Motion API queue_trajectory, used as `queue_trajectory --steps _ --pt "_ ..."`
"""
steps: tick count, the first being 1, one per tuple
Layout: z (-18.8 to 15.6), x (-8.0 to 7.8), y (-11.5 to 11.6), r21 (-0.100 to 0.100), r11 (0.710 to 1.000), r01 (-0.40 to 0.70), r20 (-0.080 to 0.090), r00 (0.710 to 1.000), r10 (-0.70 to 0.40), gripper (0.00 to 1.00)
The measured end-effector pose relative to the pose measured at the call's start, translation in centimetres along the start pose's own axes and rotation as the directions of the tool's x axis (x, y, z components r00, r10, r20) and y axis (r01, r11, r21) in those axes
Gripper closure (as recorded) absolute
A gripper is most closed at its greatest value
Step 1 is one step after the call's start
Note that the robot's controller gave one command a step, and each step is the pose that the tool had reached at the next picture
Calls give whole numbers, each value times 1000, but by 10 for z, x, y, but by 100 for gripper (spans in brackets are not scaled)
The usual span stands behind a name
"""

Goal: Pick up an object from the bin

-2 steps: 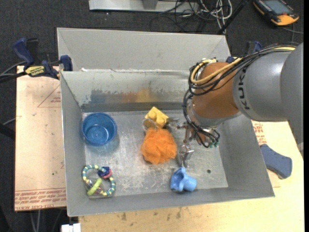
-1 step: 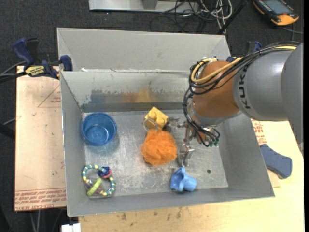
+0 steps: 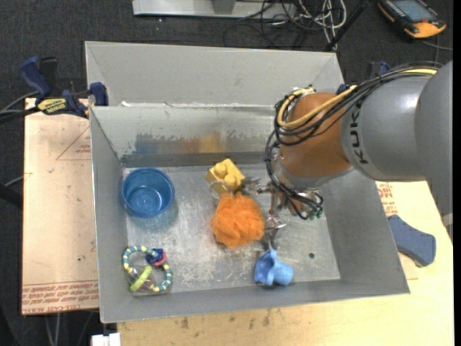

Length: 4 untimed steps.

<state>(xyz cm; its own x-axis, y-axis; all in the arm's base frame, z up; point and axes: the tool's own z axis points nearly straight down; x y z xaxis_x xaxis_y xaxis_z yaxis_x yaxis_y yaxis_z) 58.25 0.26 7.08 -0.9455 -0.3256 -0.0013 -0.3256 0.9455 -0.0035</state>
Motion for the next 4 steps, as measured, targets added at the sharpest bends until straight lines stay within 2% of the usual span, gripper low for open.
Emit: queue_trajectory --steps 1,2,3,4 --pt "-2 -31 67 -5 983 181 -2 983 -181 100" --pt "-2 -31 67 -5 983 181 -2 983 -181 100" --pt "-137 -88 145 -1 901 434 10 901 -434 100" --pt "-134 -86 144 -4 902 431 5 902 -431 0"
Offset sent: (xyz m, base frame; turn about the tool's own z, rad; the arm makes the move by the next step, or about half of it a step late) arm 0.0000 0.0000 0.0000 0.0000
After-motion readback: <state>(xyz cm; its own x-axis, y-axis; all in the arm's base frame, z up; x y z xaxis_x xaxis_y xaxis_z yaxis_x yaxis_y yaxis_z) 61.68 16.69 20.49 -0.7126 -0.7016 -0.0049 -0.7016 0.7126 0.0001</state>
